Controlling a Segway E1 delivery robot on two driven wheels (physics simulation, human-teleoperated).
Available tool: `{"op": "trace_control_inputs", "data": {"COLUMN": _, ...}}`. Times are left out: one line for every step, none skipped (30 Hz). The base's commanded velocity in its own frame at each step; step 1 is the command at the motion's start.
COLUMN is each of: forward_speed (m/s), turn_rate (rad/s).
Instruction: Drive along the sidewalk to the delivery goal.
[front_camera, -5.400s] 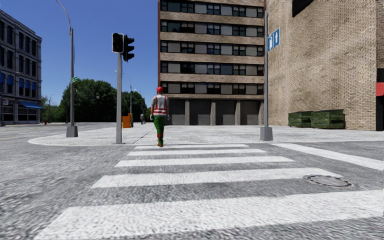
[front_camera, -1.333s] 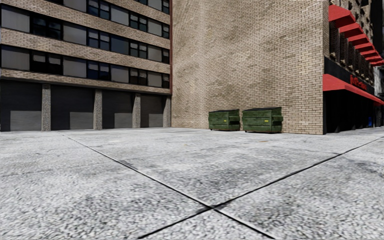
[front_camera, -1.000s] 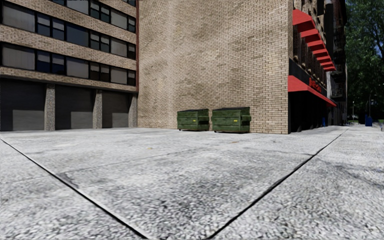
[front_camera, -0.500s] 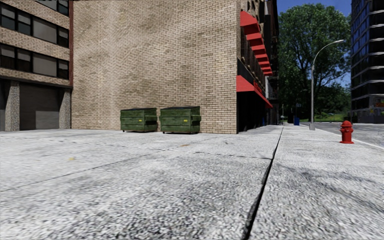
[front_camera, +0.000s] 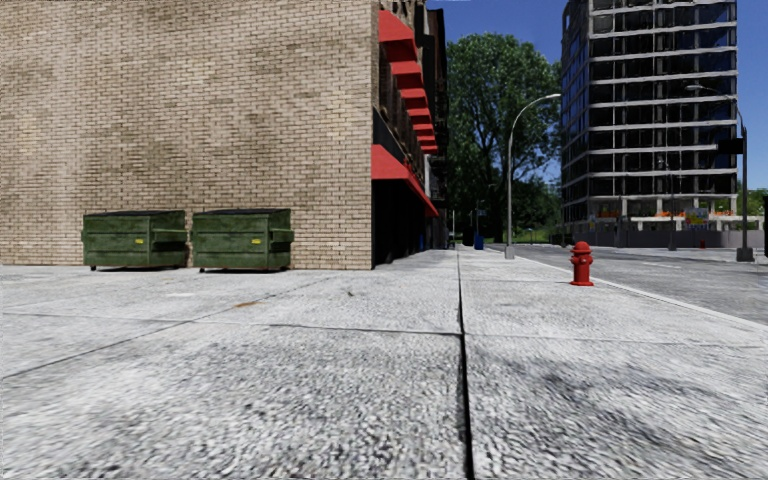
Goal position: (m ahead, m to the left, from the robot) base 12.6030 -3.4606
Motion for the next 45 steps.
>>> {"op": "trace_control_inputs", "data": {"forward_speed": 2.00, "turn_rate": -0.62}}
{"op": "trace_control_inputs", "data": {"forward_speed": 2.00, "turn_rate": -0.62}}
{"op": "trace_control_inputs", "data": {"forward_speed": 2.00, "turn_rate": -0.62}}
{"op": "trace_control_inputs", "data": {"forward_speed": 2.00, "turn_rate": -0.62}}
{"op": "trace_control_inputs", "data": {"forward_speed": 2.00, "turn_rate": -0.62}}
{"op": "trace_control_inputs", "data": {"forward_speed": 2.00, "turn_rate": -0.62}}
{"op": "trace_control_inputs", "data": {"forward_speed": 2.00, "turn_rate": -0.62}}
{"op": "trace_control_inputs", "data": {"forward_speed": 2.00, "turn_rate": -0.62}}
{"op": "trace_control_inputs", "data": {"forward_speed": 2.00, "turn_rate": -0.62}}
{"op": "trace_control_inputs", "data": {"forward_speed": 2.00, "turn_rate": -0.62}}
{"op": "trace_control_inputs", "data": {"forward_speed": 2.00, "turn_rate": -0.62}}
{"op": "trace_control_inputs", "data": {"forward_speed": 2.00, "turn_rate": -0.62}}
{"op": "trace_control_inputs", "data": {"forward_speed": 2.00, "turn_rate": -0.62}}
{"op": "trace_control_inputs", "data": {"forward_speed": 2.00, "turn_rate": -0.62}}
{"op": "trace_control_inputs", "data": {"forward_speed": 2.00, "turn_rate": -0.62}}
{"op": "trace_control_inputs", "data": {"forward_speed": 2.00, "turn_rate": -0.62}}
{"op": "trace_control_inputs", "data": {"forward_speed": 2.00, "turn_rate": -0.62}}
{"op": "trace_control_inputs", "data": {"forward_speed": 2.00, "turn_rate": -0.62}}
{"op": "trace_control_inputs", "data": {"forward_speed": 2.00, "turn_rate": -0.62}}
{"op": "trace_control_inputs", "data": {"forward_speed": 2.00, "turn_rate": -0.62}}
{"op": "trace_control_inputs", "data": {"forward_speed": 2.00, "turn_rate": -0.62}}
{"op": "trace_control_inputs", "data": {"forward_speed": 2.00, "turn_rate": -0.55}}
{"op": "trace_control_inputs", "data": {"forward_speed": 2.00, "turn_rate": -0.32}}
{"op": "trace_control_inputs", "data": {"forward_speed": 2.00, "turn_rate": -0.32}}
{"op": "trace_control_inputs", "data": {"forward_speed": 2.00, "turn_rate": -0.10}}
{"op": "trace_control_inputs", "data": {"forward_speed": 2.00, "turn_rate": 0.00}}
{"op": "trace_control_inputs", "data": {"forward_speed": 2.00, "turn_rate": 0.00}}
{"op": "trace_control_inputs", "data": {"forward_speed": 2.00, "turn_rate": 0.00}}
{"op": "trace_control_inputs", "data": {"forward_speed": 2.00, "turn_rate": 0.00}}
{"op": "trace_control_inputs", "data": {"forward_speed": 2.00, "turn_rate": 0.00}}
{"op": "trace_control_inputs", "data": {"forward_speed": 2.00, "turn_rate": 0.00}}
{"op": "trace_control_inputs", "data": {"forward_speed": 2.00, "turn_rate": 0.00}}
{"op": "trace_control_inputs", "data": {"forward_speed": 2.00, "turn_rate": 0.00}}
{"op": "trace_control_inputs", "data": {"forward_speed": 2.00, "turn_rate": 0.00}}
{"op": "trace_control_inputs", "data": {"forward_speed": 2.00, "turn_rate": 0.00}}
{"op": "trace_control_inputs", "data": {"forward_speed": 2.00, "turn_rate": 0.00}}
{"op": "trace_control_inputs", "data": {"forward_speed": 2.00, "turn_rate": 0.00}}
{"op": "trace_control_inputs", "data": {"forward_speed": 2.00, "turn_rate": 0.00}}
{"op": "trace_control_inputs", "data": {"forward_speed": 2.00, "turn_rate": 0.00}}
{"op": "trace_control_inputs", "data": {"forward_speed": 2.00, "turn_rate": 0.00}}
{"op": "trace_control_inputs", "data": {"forward_speed": 2.00, "turn_rate": 0.08}}
{"op": "trace_control_inputs", "data": {"forward_speed": 2.00, "turn_rate": 0.08}}
{"op": "trace_control_inputs", "data": {"forward_speed": 1.96, "turn_rate": 0.24}}
{"op": "trace_control_inputs", "data": {"forward_speed": 1.83, "turn_rate": 0.28}}
{"op": "trace_control_inputs", "data": {"forward_speed": 1.64, "turn_rate": 0.29}}
